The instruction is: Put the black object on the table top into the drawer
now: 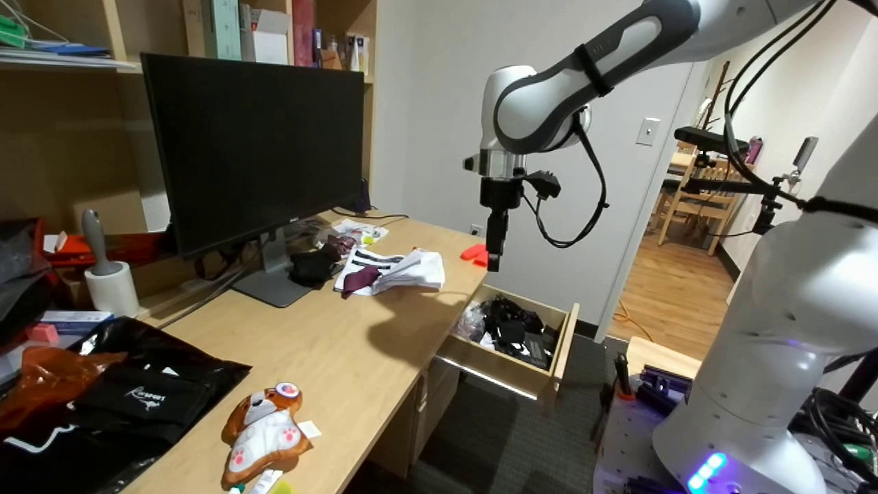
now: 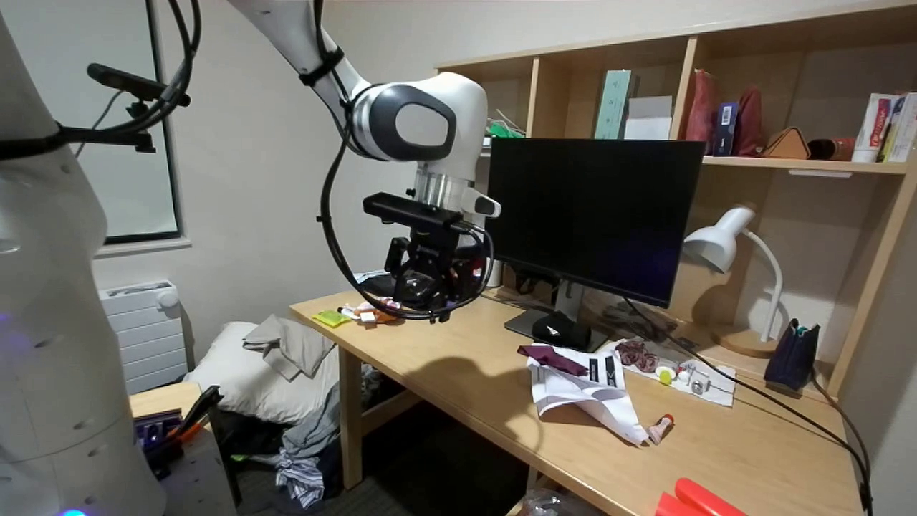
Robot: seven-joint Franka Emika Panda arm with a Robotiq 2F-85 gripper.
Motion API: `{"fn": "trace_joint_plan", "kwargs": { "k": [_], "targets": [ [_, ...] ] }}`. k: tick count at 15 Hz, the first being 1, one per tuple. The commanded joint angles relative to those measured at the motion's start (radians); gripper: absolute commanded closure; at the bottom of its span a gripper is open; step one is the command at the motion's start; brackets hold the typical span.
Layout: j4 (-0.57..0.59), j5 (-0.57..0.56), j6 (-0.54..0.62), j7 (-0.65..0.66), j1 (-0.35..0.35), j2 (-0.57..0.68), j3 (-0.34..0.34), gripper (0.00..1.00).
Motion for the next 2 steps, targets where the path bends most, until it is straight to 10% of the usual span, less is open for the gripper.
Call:
{"fn": "trace_joint_plan", "kwargs": {
  "k": [1,2],
  "targets": [
    [0.0,-0.005,-0.001,0.005,0.028,0.004,-0.027,0.0],
    [-0.001,-0.005,-0.001,0.004,0.03,0.009,-0.026,0.0]
  ]
}}
